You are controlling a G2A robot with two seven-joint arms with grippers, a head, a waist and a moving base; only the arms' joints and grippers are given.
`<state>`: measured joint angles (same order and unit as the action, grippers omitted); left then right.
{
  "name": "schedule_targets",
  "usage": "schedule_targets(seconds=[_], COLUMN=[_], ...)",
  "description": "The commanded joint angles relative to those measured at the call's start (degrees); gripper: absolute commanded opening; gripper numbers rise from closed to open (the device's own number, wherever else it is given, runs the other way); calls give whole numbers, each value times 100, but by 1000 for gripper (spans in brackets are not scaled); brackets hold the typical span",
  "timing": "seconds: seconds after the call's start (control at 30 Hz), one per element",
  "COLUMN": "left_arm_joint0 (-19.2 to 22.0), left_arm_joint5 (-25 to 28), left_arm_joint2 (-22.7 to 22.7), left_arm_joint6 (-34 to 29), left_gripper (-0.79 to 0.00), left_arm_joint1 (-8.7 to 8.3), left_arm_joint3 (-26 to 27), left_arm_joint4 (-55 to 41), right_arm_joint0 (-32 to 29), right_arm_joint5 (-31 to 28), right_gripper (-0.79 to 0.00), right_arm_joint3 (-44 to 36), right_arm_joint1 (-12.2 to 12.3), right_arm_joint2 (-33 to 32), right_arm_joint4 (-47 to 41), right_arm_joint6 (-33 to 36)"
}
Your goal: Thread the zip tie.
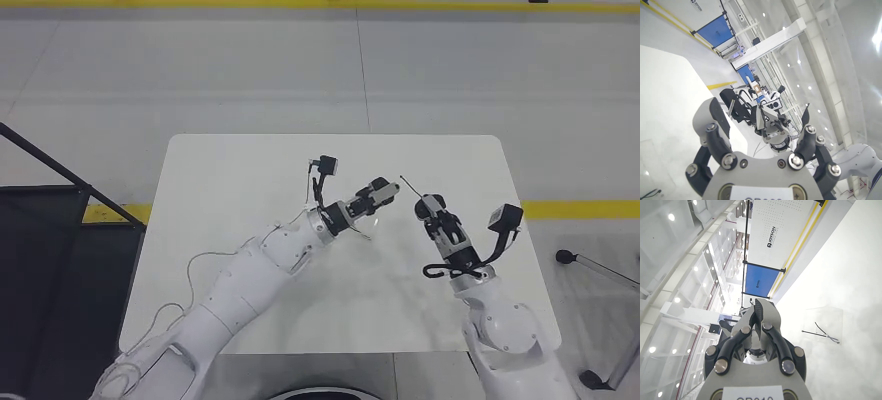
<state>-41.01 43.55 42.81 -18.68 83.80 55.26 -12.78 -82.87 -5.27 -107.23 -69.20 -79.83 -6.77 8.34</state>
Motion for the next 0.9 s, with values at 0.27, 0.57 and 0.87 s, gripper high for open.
schedule_targets(seconds=[0.27, 0.57, 0.87], left_arm_joint0=[334, 428, 456], left_arm_joint5=[179, 338, 377], left_arm_joint2=[-299, -308, -275], left_arm_joint6=[-204, -243, -313], left_gripper=[-563, -785, -785], left_arm_joint1=[356, 524, 649], left_arm_joint3=[-700, -1019, -1198], left_arm_joint4=[-320, -278, -248], right_arm_joint0=[3, 17, -5], right_arm_joint5=[-40, -19, -30], right_gripper=[-785, -785, -785], right_arm_joint3=[49, 85, 112], right_arm_joint1=[-32, -53, -73], right_arm_joint2=[27, 13, -14], right_arm_joint4=[68, 101, 114], right_arm_joint6=[-46, -24, -24])
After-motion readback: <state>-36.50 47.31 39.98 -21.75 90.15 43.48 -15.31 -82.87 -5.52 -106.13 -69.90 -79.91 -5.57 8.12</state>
